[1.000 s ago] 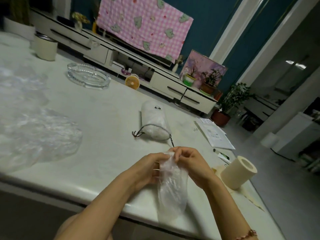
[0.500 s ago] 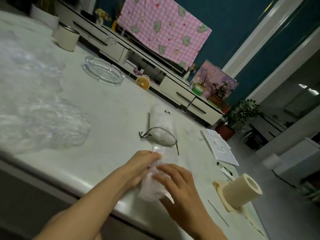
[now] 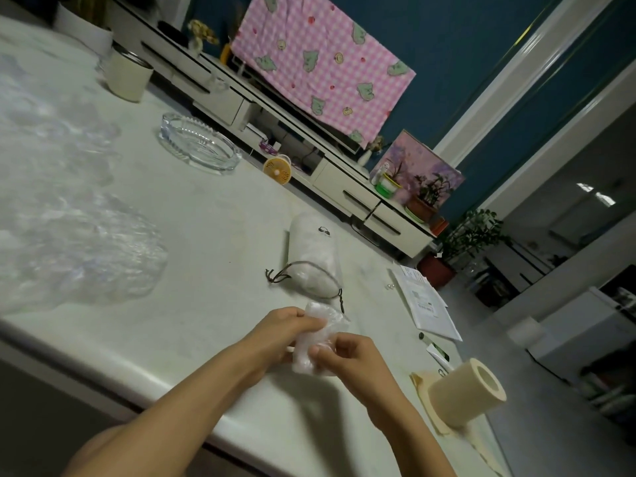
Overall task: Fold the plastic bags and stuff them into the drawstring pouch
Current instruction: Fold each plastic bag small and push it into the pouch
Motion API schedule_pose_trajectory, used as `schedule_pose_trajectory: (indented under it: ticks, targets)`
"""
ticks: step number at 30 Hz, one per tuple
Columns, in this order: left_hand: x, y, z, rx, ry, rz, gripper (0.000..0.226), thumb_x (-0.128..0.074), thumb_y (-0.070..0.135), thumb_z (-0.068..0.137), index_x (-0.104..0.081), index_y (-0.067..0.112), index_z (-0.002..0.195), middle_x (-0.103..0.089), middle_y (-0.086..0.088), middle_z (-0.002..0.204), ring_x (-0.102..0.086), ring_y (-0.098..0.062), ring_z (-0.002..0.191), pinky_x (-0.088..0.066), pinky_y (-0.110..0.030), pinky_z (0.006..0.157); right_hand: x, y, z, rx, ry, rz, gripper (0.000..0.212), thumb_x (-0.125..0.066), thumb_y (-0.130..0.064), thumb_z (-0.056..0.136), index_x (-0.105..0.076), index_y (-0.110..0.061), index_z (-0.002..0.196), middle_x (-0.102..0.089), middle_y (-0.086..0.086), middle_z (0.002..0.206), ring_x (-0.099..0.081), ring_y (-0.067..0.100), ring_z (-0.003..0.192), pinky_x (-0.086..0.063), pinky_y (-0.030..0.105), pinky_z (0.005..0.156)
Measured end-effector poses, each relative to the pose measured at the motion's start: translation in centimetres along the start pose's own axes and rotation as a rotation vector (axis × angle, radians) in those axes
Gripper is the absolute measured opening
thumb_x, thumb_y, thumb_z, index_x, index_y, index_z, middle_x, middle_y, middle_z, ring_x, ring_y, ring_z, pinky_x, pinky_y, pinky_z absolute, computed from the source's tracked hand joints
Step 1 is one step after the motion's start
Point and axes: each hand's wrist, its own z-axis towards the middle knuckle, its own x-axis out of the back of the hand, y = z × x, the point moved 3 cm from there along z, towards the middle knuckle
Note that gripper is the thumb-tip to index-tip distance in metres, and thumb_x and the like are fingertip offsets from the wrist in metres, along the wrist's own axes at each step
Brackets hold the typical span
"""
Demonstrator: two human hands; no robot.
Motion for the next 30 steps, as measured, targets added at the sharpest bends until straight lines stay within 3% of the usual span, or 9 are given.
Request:
schedule_pose_trajectory:
  ticks: [3,8,11,13,15,18,21,27,30]
  targets:
    - [-0.3,0.2,-0.1,0.027,-0.073,0.022,0.037,-0.074,0.025,0.064,-0.061,0.009,0.095,-0.069,-0.009,0.088,-0.064,-0.020,0.078,-0.052,-0.033,0.073,0.2,-0.2,0.4,-0.046,0.026,0.039,0.021,-0.064,-0.004,0.085,-0.061,-0.009,0.065,-0.060,-0.006,0.054,-0.055,0.001,0.051,-0.041,0.012,0.056]
    - [0.2,0.5,0.2,-0.135,0.088,0.242,0.017,-0.062,0.001,0.082,-0.059,0.006,0.098,-0.063,-0.004,0.087,-0.060,-0.014,0.074,-0.048,-0.021,0.055,0.9,0.4,0.4,-0.028,0.137,0.058,0.013,-0.072,-0.011,0.081,-0.060,-0.008,0.078,-0.060,-0.001,0.074,-0.054,0.006,0.064,-0.040,0.011,0.056]
    - [0.2,0.7,0.1,-0.188,0.094,0.214,0.011,-0.055,-0.003,0.088,-0.058,0.004,0.097,-0.061,-0.006,0.082,-0.058,-0.011,0.067,-0.045,-0.016,0.045,1.4,1.7,0.6,-0.067,0.243,0.133,0.046,-0.081,-0.021,0.072,-0.053,-0.014,0.108,-0.058,-0.005,0.107,-0.057,0.011,0.097,-0.046,0.011,0.068]
    - [-0.1,0.6,0.0,-0.199,0.072,0.205,0.014,-0.056,-0.003,0.088,-0.058,0.001,0.101,-0.061,-0.008,0.083,-0.058,-0.011,0.066,-0.046,-0.016,0.044,1.0,2.2,1.0,-0.099,0.118,0.372,0.066,-0.080,-0.023,0.064,-0.050,-0.012,0.122,-0.062,0.007,0.118,-0.062,0.023,0.106,-0.053,0.028,0.083]
    - [-0.2,0.6,0.0,-0.222,0.058,0.209,0.016,-0.057,-0.005,0.087,-0.059,0.001,0.102,-0.061,-0.010,0.086,-0.058,-0.011,0.066,-0.046,-0.015,0.046,0.6,2.1,1.3,-0.090,0.011,0.625,0.055,-0.073,-0.012,0.067,-0.057,-0.007,0.119,-0.065,0.019,0.114,-0.065,0.031,0.102,-0.053,0.040,0.088]
    - [-0.2,0.7,-0.2,-0.273,0.080,0.210,0.022,-0.055,-0.011,0.082,-0.061,0.008,0.090,-0.060,-0.006,0.086,-0.057,-0.009,0.068,-0.046,-0.017,0.045,0.3,1.4,1.2,-0.078,-0.011,0.715,0.026,-0.059,0.000,0.063,-0.071,-0.009,0.084,-0.069,0.018,0.091,-0.066,0.029,0.083,-0.054,0.033,0.074]
    - [0.1,0.9,-0.2,-0.282,0.105,0.171,0.033,-0.054,-0.012,0.081,-0.066,0.018,0.073,-0.063,-0.004,0.084,-0.057,-0.011,0.060,-0.045,-0.017,0.045,0.3,0.8,1.1,-0.092,-0.041,0.779,0.016,-0.056,0.000,0.054,-0.067,-0.012,0.057,-0.067,0.014,0.078,-0.065,0.024,0.069,-0.049,0.026,0.062]
    - [0.2,1.1,-0.4,-0.293,0.110,0.173,0.059,-0.050,-0.016,0.080,-0.062,0.023,0.038,-0.066,0.011,0.073,-0.058,-0.013,0.069,-0.044,-0.012,0.050,1.3,1.0,1.2,-0.242,-0.168,0.679,0.021,-0.065,-0.025,0.071,-0.062,-0.009,0.085,-0.065,0.016,0.098,-0.062,0.030,0.088,-0.046,0.037,0.078]
    - [0.1,1.0,-0.3,-0.259,0.113,0.189,0.054,-0.049,-0.013,0.079,-0.064,0.022,0.041,-0.065,0.010,0.066,-0.057,-0.013,0.066,-0.044,-0.013,0.049,1.1,1.3,1.0,-0.253,-0.218,0.573,0.035,-0.067,-0.010,0.066,-0.056,-0.008,0.099,-0.066,0.012,0.094,-0.065,0.022,0.073,-0.052,0.028,0.060]
